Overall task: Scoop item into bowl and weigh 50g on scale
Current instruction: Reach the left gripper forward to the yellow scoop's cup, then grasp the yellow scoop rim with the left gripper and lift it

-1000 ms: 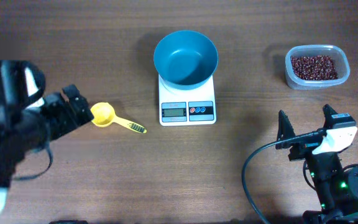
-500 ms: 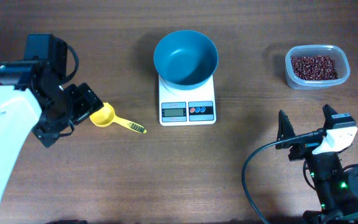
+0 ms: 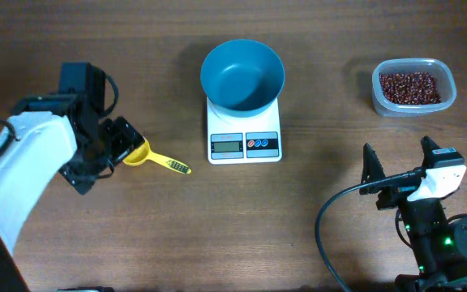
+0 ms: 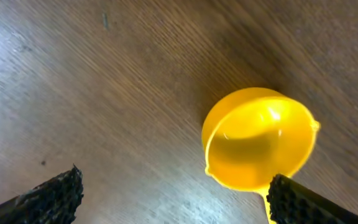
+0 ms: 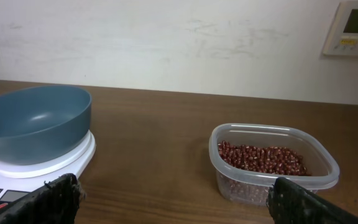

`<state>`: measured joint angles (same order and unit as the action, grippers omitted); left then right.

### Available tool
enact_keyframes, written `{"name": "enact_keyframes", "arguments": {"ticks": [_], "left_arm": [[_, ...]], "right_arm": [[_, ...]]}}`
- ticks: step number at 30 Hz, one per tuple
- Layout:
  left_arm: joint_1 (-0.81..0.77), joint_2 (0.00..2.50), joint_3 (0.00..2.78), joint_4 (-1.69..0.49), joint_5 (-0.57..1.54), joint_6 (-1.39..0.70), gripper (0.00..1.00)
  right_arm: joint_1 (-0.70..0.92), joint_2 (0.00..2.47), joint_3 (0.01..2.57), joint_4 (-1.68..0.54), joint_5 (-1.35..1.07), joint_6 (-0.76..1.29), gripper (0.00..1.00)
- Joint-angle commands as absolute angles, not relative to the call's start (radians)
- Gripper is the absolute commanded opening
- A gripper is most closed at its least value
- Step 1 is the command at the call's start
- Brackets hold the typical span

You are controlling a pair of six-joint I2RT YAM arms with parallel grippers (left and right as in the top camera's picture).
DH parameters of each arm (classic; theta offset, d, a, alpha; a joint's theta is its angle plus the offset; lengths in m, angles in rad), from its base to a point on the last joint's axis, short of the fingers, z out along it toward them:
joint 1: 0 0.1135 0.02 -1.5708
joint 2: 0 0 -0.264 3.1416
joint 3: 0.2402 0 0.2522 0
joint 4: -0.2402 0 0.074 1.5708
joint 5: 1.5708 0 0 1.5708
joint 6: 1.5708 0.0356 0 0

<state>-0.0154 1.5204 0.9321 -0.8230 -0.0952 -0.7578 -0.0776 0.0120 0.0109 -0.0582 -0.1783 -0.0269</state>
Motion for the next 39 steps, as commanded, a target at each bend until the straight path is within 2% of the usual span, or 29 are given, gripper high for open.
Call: {"name": "enact_keyframes", "arguments": {"ticks": [1, 3, 7, 12, 15, 20, 25, 27, 30, 33, 39], "left_arm": [[-0.012, 1.524, 0.88, -0.747, -0.105, -0.774, 0.99], [-0.012, 1.524, 0.854, -0.694, -0.084, -0.774, 0.99], [-0.012, 1.524, 0.765, -0.588, -0.068, -0.84, 0.9], [-0.012, 1.524, 0.702, -0.504, -0.068, -0.86, 0.85], [-0.012, 1.524, 0.701, -0.489, -0.075, -0.86, 0.67], [-0.012, 1.524, 0.701, -0.486, -0.075, -0.86, 0.45], [-0.012, 1.524, 0.701, -0.479, -0.079, -0.86, 0.45], [-0.012, 1.524, 0.7, -0.48, -0.1, -0.86, 0.42], [-0.012, 1.524, 0.7, -0.479, -0.102, -0.86, 0.27], [-0.012, 1.524, 0.7, -0.48, -0.102, -0.86, 0.0], [-0.012, 1.473, 0.72, -0.51, -0.025, -0.859, 0.0]], "right_arm": [[-0.072, 0.004, 0.006, -0.064, -0.18, -0.026, 0.99], [-0.072, 0.004, 0.006, -0.064, -0.18, -0.026, 0.99], [-0.072, 0.004, 0.006, -0.064, -0.18, -0.026, 0.99], [-0.072, 0.004, 0.006, -0.064, -0.18, -0.026, 0.99], [-0.072, 0.004, 0.006, -0.064, -0.18, -0.026, 0.99], [-0.072, 0.004, 0.006, -0.064, -0.18, -0.026, 0.99], [-0.072, 0.004, 0.006, -0.064, -0.18, -0.026, 0.99], [-0.072, 0.004, 0.006, -0.064, -0.18, -0.026, 0.98], [-0.072, 0.004, 0.006, -0.064, -0.18, -0.026, 0.99], [-0.072, 0.004, 0.006, -0.064, -0.18, -0.026, 0.99], [-0.072, 0.004, 0.006, -0.064, -0.18, -0.026, 0.99]]}}
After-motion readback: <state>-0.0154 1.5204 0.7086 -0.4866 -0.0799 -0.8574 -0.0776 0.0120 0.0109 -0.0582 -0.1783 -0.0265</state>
